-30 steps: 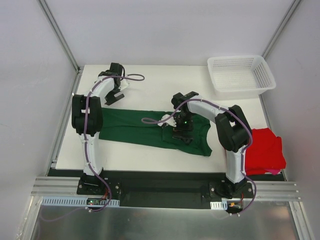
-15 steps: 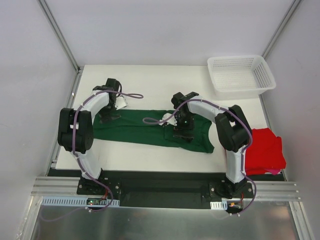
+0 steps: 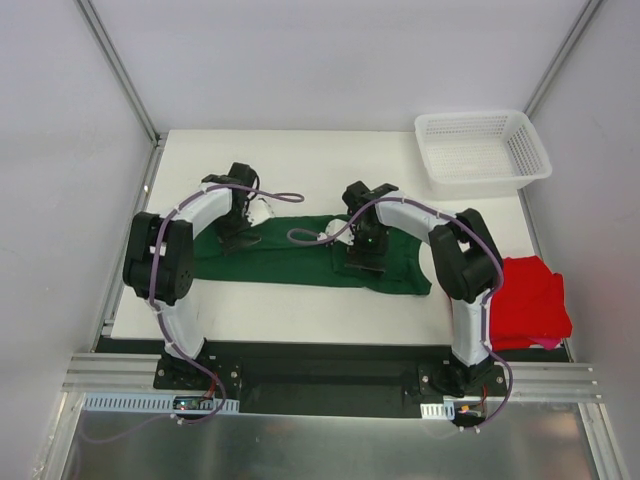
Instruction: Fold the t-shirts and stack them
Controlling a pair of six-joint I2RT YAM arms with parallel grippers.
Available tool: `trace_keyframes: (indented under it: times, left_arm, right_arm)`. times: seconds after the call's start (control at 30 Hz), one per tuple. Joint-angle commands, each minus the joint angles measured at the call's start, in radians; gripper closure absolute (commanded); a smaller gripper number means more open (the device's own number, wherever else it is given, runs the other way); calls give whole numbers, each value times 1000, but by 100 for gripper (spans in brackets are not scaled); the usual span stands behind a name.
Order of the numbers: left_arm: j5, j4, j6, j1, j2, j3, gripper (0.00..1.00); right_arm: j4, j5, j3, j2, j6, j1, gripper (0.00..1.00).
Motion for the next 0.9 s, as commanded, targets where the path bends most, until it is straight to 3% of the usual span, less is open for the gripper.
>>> trace_keyframes:
  times: [0.0,0.43,0.63,0.87]
  left_arm:
    - [81,-49,-53,-12,59,12,1]
    - [139,-48,-83,-21,148,49,1]
    - [142,-48,-93,-21,146,52,1]
    - [102,-51,-71,-23,77,-20,1]
  right_arm:
    - [9,37,37,15,27,-10,0]
    - [-195,17,71,-46,-24,-65,0]
    - [-176,21,112,-90,93,-136,0]
    - [-117,15,128,-8,193,-153,0]
